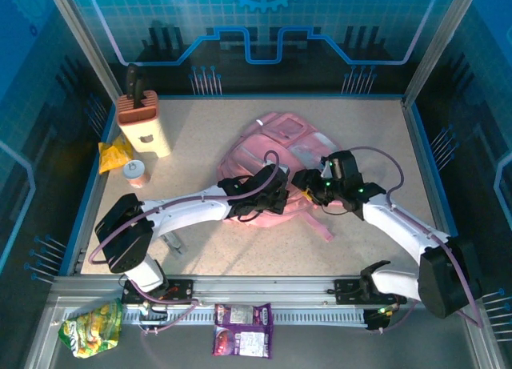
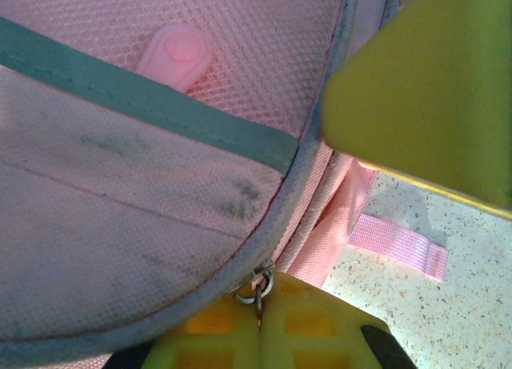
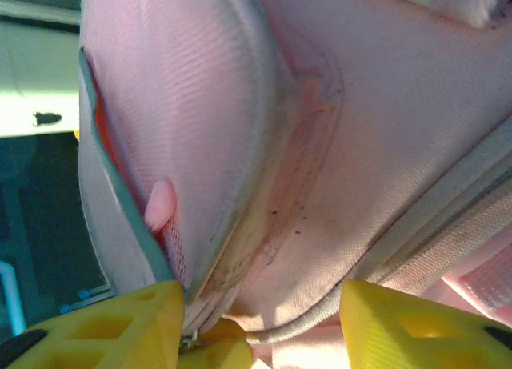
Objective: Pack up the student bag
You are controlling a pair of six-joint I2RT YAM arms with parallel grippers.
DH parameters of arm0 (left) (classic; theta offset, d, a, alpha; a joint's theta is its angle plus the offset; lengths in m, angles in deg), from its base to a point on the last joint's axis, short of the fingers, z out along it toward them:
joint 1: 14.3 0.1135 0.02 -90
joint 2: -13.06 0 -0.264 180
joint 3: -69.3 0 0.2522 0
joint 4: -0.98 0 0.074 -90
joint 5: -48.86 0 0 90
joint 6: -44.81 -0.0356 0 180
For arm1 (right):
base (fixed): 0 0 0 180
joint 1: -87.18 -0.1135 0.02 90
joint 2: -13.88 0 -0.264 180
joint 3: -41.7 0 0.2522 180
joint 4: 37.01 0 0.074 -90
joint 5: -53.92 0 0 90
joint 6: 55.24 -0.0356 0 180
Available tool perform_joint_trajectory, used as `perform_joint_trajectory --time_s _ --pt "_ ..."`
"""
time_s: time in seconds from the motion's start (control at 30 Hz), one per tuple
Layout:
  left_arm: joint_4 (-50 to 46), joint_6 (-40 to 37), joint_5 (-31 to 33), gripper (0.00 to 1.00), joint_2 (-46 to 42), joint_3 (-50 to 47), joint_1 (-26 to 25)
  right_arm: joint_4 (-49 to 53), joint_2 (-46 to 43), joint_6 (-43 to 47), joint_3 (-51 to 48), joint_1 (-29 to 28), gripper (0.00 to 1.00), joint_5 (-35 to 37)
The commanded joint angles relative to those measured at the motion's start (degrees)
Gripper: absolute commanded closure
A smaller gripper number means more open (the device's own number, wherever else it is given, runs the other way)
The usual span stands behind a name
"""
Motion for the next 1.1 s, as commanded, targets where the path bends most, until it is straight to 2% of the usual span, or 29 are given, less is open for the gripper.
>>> perform_joint_trajectory --time_s 0.0,0.13,0.3,0.47,0.6,0.8,1.07 --pt "2.99 -0.59 -3.59 1.00 -1.20 -0.32 -0.39 -7.88 0.11 -8.21 -1.96 -1.84 0.48 2.10" --pt "2.99 -2.25 -4.52 1.00 -1.01 0.02 -0.38 -12.27 1.28 -10.80 -2.35 -2.26 0.55 1.65" --pt "1.66 -3.72 -4.27 1.00 -0.81 0.66 -0.38 -10.70 1.53 -10.76 -0.94 -4.34 0.59 3.70" --pt "0.56 -5.71 -3.39 1.00 -1.25 0.87 -0.39 -11.88 1.48 -10.30 -1.84 -4.41 0.84 4.03" --pt "-1.58 -7.43 -2.88 1.00 -2.56 0.12 -0.36 -4.03 1.17 -3.13 2.09 -2.91 1.00 3.12" --pt "-8.49 -10.92 6.30 1.00 -6.27 -1.60 0.27 5.96 -1.57 7.46 3.72 1.62 1.00 -3.08" --pt "-9.54 -15.86 6.15 1.00 -10.35 -4.94 7.66 11.28 -0.98 15.60 4.23 9.25 1.00 -11.29"
